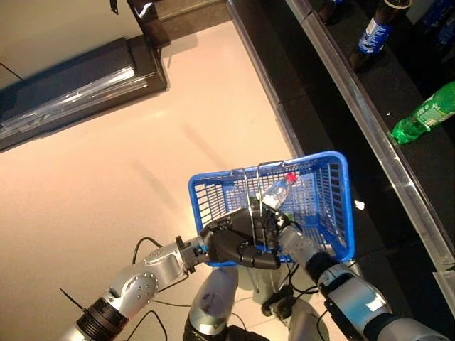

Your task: Pick up the drink and place into the basket.

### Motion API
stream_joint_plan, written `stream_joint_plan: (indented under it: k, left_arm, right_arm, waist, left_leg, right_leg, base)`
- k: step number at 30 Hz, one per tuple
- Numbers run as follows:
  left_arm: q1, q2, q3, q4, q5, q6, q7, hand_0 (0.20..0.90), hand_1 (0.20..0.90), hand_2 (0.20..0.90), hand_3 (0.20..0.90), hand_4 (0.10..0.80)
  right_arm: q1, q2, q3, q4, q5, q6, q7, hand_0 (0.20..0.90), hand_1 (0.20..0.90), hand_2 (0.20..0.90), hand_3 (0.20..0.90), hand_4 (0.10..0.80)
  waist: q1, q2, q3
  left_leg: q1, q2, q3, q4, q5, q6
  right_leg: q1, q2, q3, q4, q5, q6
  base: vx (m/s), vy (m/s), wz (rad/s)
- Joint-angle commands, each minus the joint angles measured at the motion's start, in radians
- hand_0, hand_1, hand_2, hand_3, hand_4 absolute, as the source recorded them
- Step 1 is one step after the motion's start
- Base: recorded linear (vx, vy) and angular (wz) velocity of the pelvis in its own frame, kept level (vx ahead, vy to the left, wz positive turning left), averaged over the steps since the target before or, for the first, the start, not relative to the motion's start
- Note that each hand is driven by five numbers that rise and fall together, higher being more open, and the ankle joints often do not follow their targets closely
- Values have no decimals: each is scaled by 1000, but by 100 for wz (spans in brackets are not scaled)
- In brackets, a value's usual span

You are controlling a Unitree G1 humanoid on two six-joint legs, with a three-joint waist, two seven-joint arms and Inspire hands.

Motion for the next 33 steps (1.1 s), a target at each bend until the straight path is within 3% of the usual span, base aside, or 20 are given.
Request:
stream_joint_plan:
  k: [1,15,22,28,33]
  left_arm:
    - [-126,-137,55,-356,-206,-130,-220,300,300,300,200,100]
    - [-86,-156,86,-346,-206,-135,-199,300,300,300,200,100]
    - [-22,-143,148,-348,-170,-157,-223,300,300,300,200,100]
    - [68,-174,184,-317,-123,-148,-208,300,300,300,200,100]
    - [151,-186,200,-258,-93,-203,-207,300,300,300,200,100]
  right_arm:
    - [-143,-17,-22,-32,31,-52,26,900,900,900,900,800]
    - [-110,-37,-17,-138,-16,-119,59,900,900,900,900,800]
    - [1,-94,29,-391,-70,-169,43,900,900,900,900,800]
    - [182,-116,23,-700,-179,-172,69,900,900,900,900,800]
    - [382,-173,6,-904,-262,-171,145,900,900,900,900,800]
  waist:
    - [-23,22,-40]
    - [-34,20,-30]
    - [-55,-4,-22]
    - [-95,-33,-20]
    - [-136,-51,-31]
  left_leg:
    - [-38,-69,55,133,-82,91]
    - [-47,-67,72,140,-84,96]
    - [-54,-56,90,134,-81,95]
    - [-41,-41,111,116,-80,97]
    - [-21,-26,138,94,-75,98]
  right_leg:
    - [-21,44,29,-129,212,-37]
    - [-46,35,37,-103,208,-31]
    - [-60,41,47,-106,211,-26]
    - [-59,62,72,-130,218,-20]
    - [-51,80,101,-161,228,-12]
  base:
    - [0,0,0]
    - [0,0,0]
    - [-11,-10,0]
    - [-11,-13,-3]
    - [-22,-4,-6]
